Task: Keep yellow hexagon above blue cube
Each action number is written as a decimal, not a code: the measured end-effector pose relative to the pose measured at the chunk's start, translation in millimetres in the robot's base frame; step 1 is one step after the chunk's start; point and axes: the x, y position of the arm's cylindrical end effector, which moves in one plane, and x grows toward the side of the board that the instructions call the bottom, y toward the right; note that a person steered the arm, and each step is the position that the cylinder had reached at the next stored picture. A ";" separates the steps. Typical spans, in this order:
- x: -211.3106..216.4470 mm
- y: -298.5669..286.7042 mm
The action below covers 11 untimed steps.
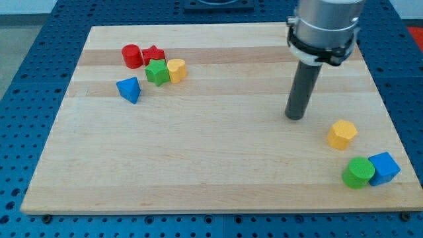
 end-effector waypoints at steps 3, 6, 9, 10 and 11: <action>38.7 120.6; 19.7 79.3; 53.1 54.5; 53.1 74.6; 53.1 93.9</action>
